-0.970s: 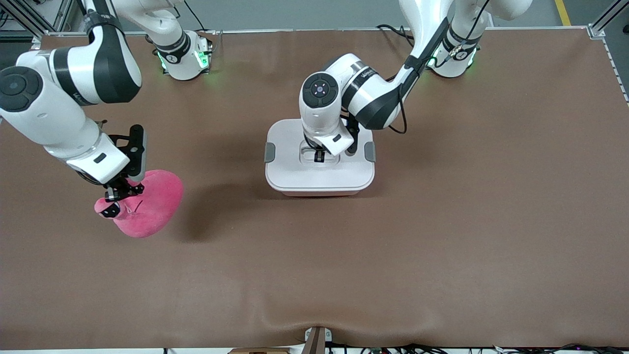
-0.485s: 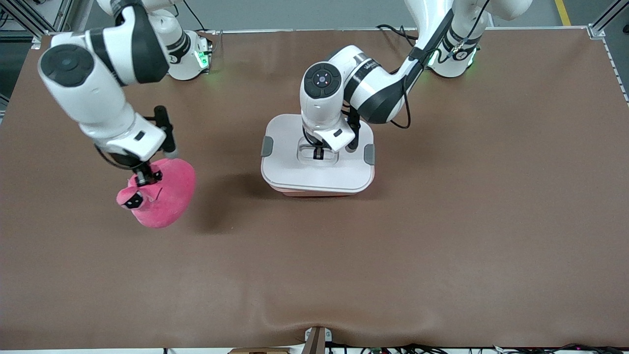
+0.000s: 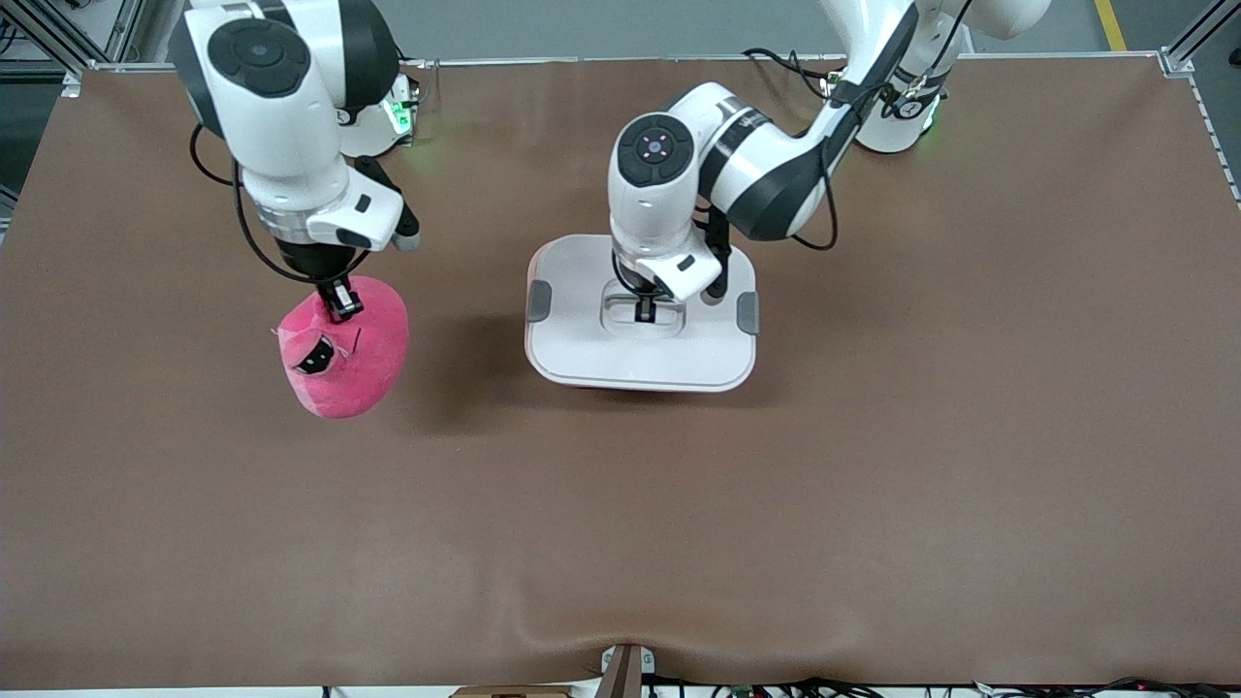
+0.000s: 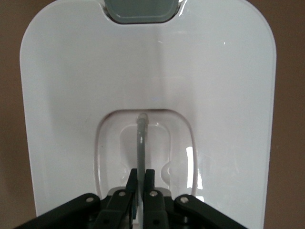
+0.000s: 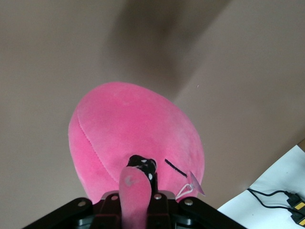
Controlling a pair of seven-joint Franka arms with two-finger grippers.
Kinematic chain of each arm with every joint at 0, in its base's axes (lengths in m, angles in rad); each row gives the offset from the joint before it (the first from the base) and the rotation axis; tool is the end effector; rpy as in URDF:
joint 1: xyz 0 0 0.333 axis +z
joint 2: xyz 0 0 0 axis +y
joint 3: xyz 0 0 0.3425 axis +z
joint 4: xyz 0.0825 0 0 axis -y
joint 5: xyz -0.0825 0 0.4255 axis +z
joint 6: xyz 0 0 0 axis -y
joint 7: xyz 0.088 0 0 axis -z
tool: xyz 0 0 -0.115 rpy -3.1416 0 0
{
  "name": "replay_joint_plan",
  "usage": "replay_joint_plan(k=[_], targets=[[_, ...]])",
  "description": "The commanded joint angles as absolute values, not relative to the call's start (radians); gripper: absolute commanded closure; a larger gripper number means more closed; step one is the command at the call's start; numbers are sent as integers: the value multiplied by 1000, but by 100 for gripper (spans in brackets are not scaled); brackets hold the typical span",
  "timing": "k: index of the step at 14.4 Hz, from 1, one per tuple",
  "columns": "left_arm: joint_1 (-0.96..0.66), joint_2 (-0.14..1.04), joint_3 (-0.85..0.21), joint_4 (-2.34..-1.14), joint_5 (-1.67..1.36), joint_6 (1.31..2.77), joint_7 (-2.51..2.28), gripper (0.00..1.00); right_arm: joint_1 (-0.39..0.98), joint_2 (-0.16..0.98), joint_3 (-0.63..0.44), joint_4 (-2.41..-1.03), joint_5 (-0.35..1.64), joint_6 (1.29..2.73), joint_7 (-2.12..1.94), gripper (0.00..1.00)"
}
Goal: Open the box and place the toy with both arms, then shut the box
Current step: 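Lift the lid off with the left gripper while the right gripper carries the plush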
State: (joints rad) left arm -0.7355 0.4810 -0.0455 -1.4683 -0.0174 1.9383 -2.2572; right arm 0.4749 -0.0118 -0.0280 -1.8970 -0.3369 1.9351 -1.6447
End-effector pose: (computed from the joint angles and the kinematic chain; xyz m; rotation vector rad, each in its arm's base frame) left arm 0.5313 -0.5211 0.4023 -2.3052 -2.1209 0.0592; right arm 0.5552 0.2381 0.5169 1.2845 2.5386 -0.1980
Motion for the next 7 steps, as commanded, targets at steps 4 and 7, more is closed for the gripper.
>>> replay_joint_plan(k=[4, 7], targets=[[-632, 394, -49, -1514, 0, 1882, -2116, 100, 552, -43, -37, -1933, -425, 1911, -1641, 100], [-575, 371, -51, -1523, 0, 1882, -2047, 100, 607, -34, -35, -1925, -446, 1910, -1623, 100]])
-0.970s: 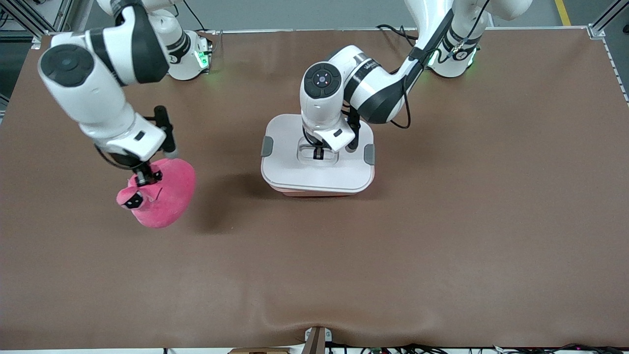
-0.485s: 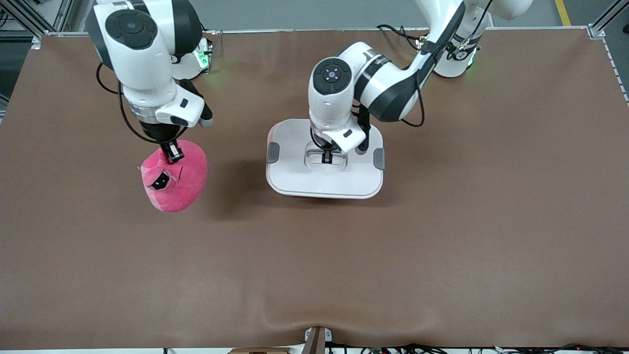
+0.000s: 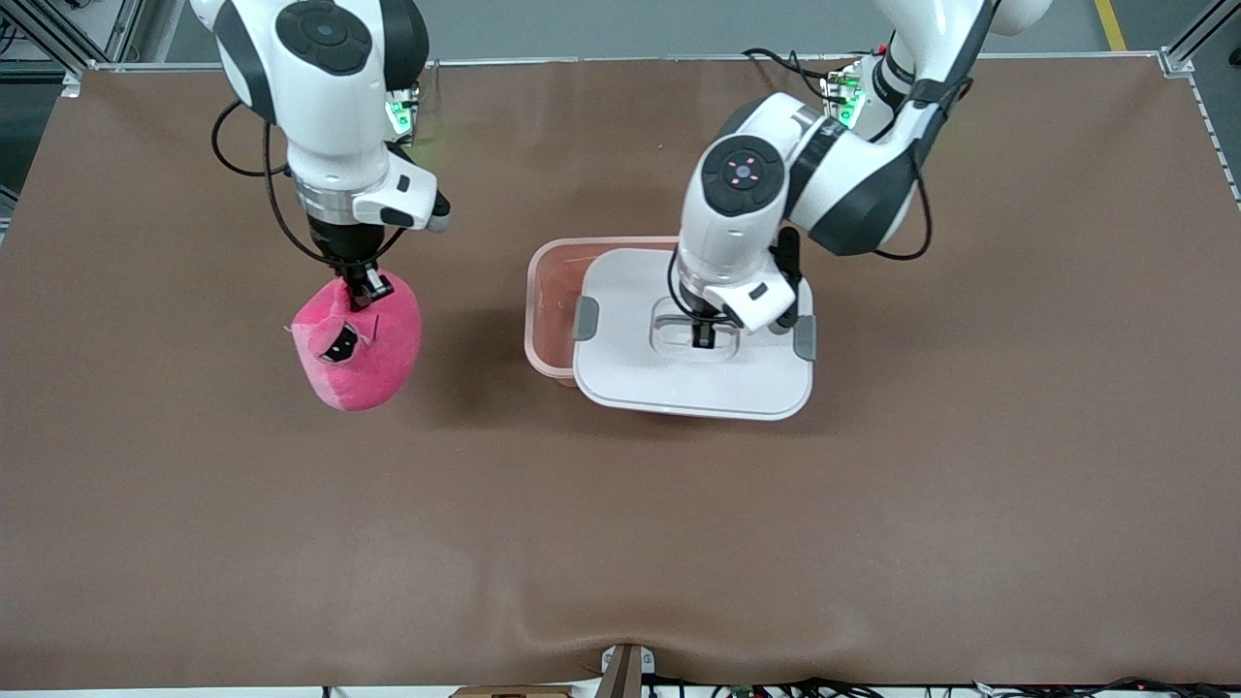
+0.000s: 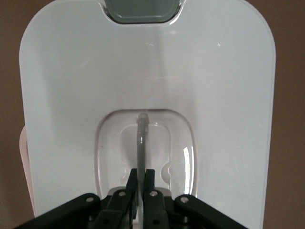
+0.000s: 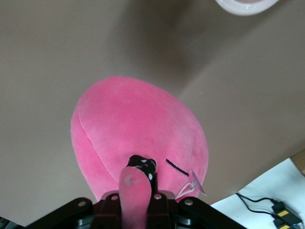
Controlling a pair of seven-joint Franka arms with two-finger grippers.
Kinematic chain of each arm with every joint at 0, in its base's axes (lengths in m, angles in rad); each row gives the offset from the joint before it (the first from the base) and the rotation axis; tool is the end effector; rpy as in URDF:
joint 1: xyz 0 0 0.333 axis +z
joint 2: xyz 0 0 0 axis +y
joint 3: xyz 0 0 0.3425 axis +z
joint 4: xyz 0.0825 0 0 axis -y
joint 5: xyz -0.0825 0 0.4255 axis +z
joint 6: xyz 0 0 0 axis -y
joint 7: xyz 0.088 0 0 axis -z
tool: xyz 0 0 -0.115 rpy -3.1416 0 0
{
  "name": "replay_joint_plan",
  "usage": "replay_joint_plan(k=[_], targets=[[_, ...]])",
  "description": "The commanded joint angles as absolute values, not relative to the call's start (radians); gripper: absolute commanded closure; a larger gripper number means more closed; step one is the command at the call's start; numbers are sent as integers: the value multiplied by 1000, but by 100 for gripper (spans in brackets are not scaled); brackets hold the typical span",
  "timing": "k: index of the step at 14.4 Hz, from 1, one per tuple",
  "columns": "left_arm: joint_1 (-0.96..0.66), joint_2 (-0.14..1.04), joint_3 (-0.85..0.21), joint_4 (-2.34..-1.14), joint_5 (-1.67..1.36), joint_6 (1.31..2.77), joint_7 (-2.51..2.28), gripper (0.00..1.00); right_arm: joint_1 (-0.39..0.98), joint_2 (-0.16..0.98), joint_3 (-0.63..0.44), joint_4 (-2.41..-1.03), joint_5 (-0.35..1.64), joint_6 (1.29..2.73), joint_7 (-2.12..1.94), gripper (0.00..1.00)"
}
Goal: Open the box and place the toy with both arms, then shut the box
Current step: 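Lift the lid off with the left gripper while the right gripper carries the plush, then lower the plush into the pink container and open the right gripper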
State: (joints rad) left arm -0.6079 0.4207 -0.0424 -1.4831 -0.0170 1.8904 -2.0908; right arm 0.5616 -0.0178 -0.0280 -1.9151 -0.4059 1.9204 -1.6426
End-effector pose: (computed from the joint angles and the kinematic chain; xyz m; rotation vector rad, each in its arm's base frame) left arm 0.5834 -0.4399 0.4349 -2.3470 -2.0784 0.0554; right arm 0.5310 0.2779 0.5116 1.1251 2.5568 -0.2571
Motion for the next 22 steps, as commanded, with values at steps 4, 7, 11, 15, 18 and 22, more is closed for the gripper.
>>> replay_joint_plan(k=[4, 7, 11, 15, 18, 22], targets=[[-491, 354, -54, -1540, 0, 1882, -1926, 100, 725, -11, -37, -1892, -505, 1826, -1510, 100], [-433, 354, -55, -1545, 0, 1882, -1838, 100, 833, 58, -37, -1830, -552, 1764, -1401, 100], [-355, 348, -54, -1577, 0, 1881, -1740, 100, 992, 211, -37, -1683, -609, 1606, -1224, 100], [-292, 354, -55, -1585, 0, 1882, -1652, 100, 1031, 287, -37, -1631, -609, 1600, -1134, 100], [-270, 353, -54, -1600, 2, 1882, -1614, 100, 1055, 353, -37, -1576, -609, 1600, -1089, 100], [-219, 360, -54, -1600, 0, 1884, -1542, 100, 1066, 437, -37, -1487, -591, 1600, -1068, 100]])
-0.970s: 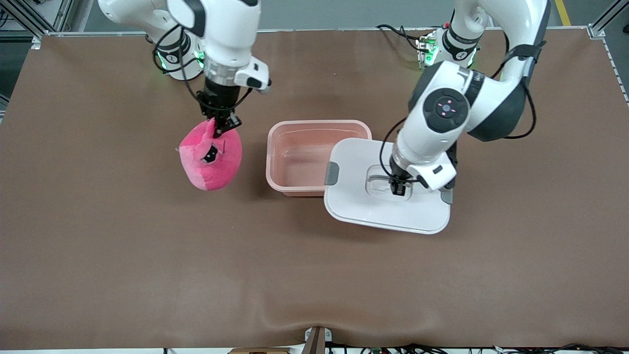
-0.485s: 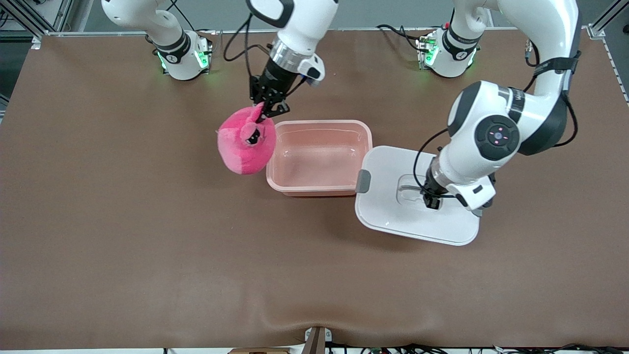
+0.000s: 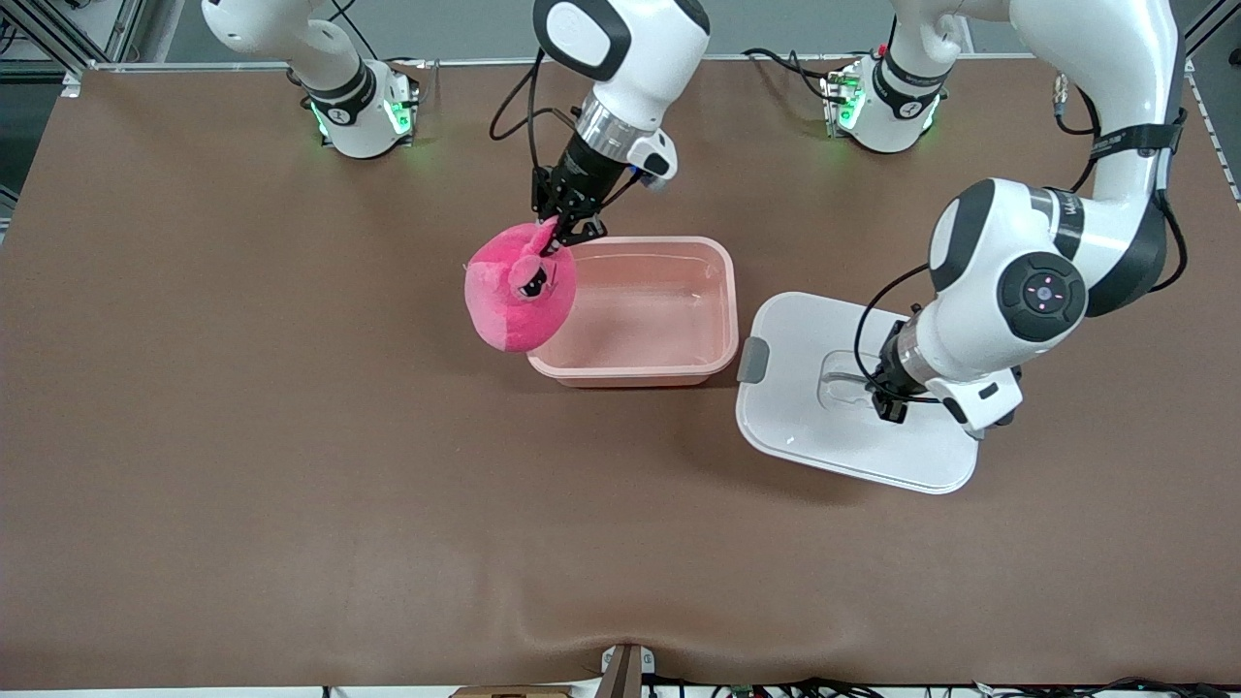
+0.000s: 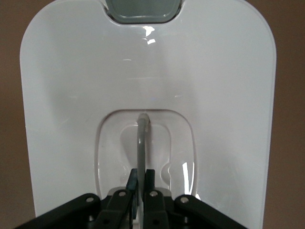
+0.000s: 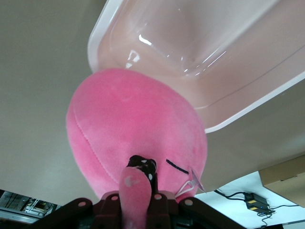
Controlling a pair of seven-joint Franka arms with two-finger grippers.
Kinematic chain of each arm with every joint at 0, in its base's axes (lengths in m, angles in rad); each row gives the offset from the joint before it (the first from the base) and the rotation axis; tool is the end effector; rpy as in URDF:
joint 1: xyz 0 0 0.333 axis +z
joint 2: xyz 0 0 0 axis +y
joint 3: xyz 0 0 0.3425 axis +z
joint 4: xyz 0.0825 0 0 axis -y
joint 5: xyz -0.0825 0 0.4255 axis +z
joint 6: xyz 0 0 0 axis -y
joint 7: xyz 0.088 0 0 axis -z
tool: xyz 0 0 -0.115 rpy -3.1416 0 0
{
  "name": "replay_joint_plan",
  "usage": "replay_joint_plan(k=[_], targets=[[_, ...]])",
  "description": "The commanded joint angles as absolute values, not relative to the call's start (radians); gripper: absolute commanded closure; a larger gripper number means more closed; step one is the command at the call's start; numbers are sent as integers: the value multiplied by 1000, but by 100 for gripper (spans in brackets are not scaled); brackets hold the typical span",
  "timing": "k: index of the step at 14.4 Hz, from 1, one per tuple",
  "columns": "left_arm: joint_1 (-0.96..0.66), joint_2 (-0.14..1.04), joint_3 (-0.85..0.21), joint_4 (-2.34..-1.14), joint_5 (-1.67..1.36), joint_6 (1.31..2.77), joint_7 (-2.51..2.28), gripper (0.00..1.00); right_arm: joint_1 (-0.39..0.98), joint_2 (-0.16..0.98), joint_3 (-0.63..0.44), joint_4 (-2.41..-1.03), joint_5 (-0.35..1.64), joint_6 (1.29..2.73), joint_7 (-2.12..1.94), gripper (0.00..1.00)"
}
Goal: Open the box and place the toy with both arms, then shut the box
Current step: 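Lower the plush into the pink container and open the right gripper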
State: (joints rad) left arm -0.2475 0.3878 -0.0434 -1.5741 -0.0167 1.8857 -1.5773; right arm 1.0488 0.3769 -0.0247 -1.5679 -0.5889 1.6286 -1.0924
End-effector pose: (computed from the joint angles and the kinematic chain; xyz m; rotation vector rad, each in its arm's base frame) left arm 0.6805 -0.2014 0.4118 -2.4710 -1.8683 0.1100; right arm 0.4058 0.5534 0.4236 1.0938 2.2840 -0.4295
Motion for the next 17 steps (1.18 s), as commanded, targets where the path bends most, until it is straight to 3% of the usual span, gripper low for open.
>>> replay_joint_plan(k=[1, 3, 4, 5, 13, 17], targets=[[-215, 364, -54, -1601, 0, 1885, -1531, 100, 1066, 442, -37, -1482, -583, 1601, -1049, 100], [-195, 365, -55, -1601, 0, 1888, -1506, 100, 1071, 443, -35, -1482, -568, 1605, -1006, 65], [-190, 365, -55, -1601, 0, 1888, -1502, 100, 1074, 443, -35, -1482, -568, 1603, -1005, 15], [-190, 367, -55, -1603, 0, 1891, -1500, 100, 1081, 443, -35, -1473, -563, 1600, -1003, 0], [-192, 373, -57, -1605, 0, 1896, -1500, 100, 1086, 436, -43, -1371, -505, 1528, -900, 0], [-192, 374, -57, -1605, 0, 1901, -1500, 100, 903, 433, -49, -1374, -392, 1534, -900, 0]])
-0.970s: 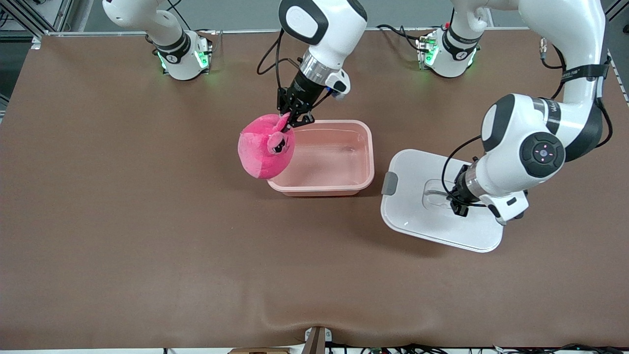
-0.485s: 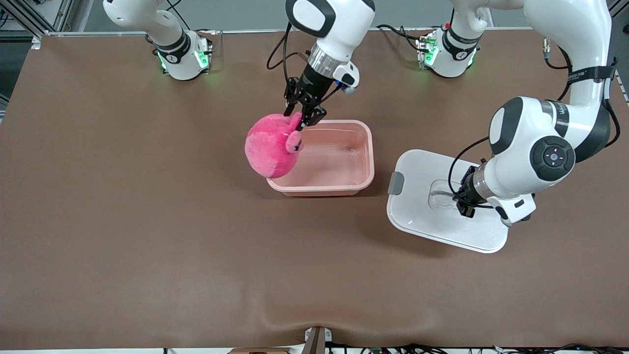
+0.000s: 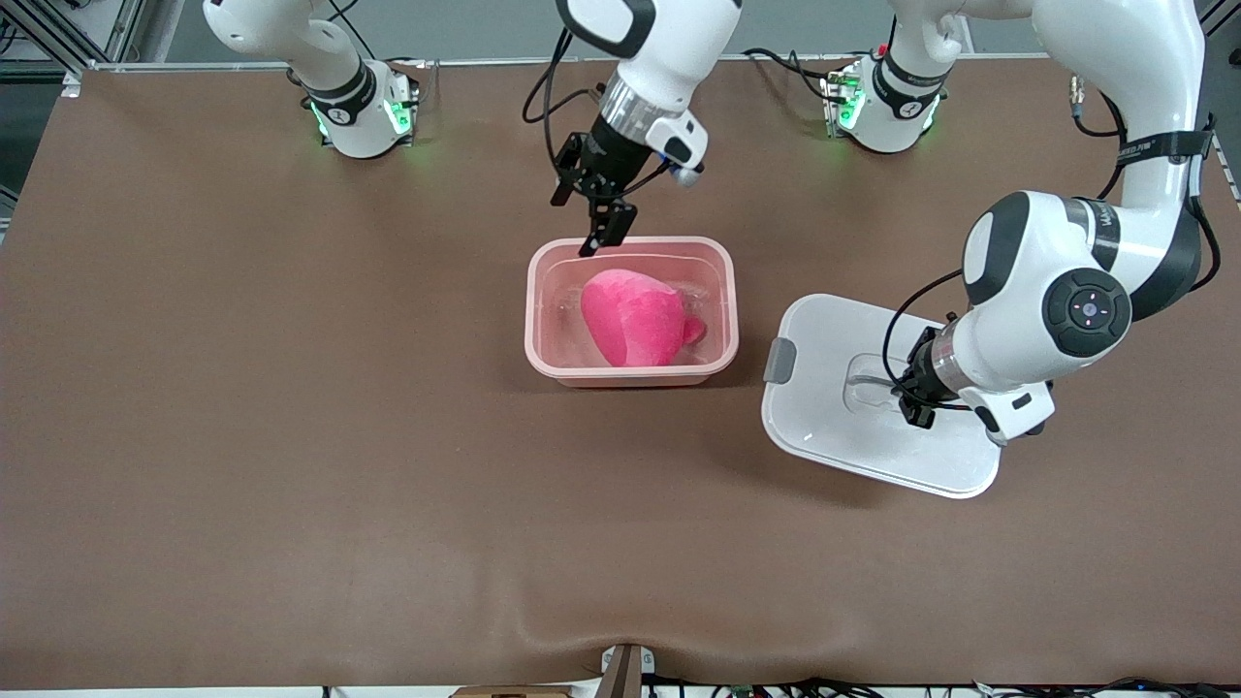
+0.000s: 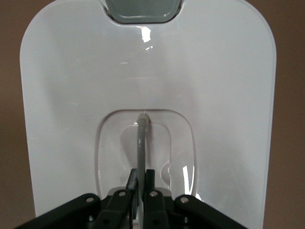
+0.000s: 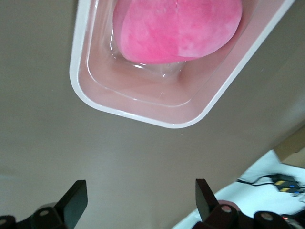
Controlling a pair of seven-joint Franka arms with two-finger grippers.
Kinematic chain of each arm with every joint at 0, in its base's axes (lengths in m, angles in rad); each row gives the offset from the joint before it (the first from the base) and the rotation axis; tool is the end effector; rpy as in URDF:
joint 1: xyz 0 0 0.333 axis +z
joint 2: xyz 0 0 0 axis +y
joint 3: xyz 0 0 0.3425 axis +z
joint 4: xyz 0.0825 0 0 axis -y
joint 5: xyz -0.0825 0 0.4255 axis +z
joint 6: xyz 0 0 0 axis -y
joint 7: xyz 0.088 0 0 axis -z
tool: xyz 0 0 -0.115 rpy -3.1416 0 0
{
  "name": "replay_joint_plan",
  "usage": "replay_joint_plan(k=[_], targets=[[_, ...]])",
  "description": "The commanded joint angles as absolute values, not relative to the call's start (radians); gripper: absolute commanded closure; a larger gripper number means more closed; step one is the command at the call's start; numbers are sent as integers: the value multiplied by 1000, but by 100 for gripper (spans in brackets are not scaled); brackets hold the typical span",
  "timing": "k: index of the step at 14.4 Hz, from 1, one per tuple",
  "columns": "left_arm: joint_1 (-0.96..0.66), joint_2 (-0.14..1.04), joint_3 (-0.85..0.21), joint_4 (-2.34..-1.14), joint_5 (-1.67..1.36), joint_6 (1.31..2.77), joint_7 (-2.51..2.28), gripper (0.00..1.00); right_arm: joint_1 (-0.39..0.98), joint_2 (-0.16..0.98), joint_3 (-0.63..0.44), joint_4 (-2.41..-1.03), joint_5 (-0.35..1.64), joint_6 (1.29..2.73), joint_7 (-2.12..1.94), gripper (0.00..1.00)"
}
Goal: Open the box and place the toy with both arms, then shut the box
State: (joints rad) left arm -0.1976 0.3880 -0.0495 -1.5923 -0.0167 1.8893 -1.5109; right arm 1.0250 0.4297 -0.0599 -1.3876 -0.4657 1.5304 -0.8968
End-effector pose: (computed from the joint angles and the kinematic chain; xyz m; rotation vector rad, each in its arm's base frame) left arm 0.6854 -0.1703 0.4029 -2.4862 -1.8368 0.1304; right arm 0.4396 0.5538 0.4650 1.5099 2.1407 -0.3548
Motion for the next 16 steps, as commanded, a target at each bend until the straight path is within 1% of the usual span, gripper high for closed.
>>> replay_joint_plan(k=[1, 3, 6, 9, 13, 15, 16], targets=[[-192, 374, -57, -1605, 0, 1901, -1500, 100, 866, 434, -49, -1379, -379, 1545, -899, 0], [-192, 374, -57, -1605, 0, 1901, -1500, 100, 822, 433, -52, -1384, -385, 1560, -879, 0], [-192, 374, -57, -1605, 0, 1902, -1500, 100, 695, 434, -48, -1390, -365, 1618, -717, 0], [-193, 373, -57, -1605, 0, 1902, -1500, 100, 597, 428, -49, -1394, -342, 1624, -576, 0], [-206, 364, -60, -1603, -5, 1899, -1520, 100, 392, 411, -49, -1396, -221, 1687, -382, 0], [-204, 362, -81, -1603, -8, 1896, -1534, 100, 307, 408, -51, -1404, -174, 1719, -307, 0], [-206, 361, -89, -1601, -8, 1894, -1558, 100, 241, 397, -48, -1408, -126, 1751, -245, 0]])
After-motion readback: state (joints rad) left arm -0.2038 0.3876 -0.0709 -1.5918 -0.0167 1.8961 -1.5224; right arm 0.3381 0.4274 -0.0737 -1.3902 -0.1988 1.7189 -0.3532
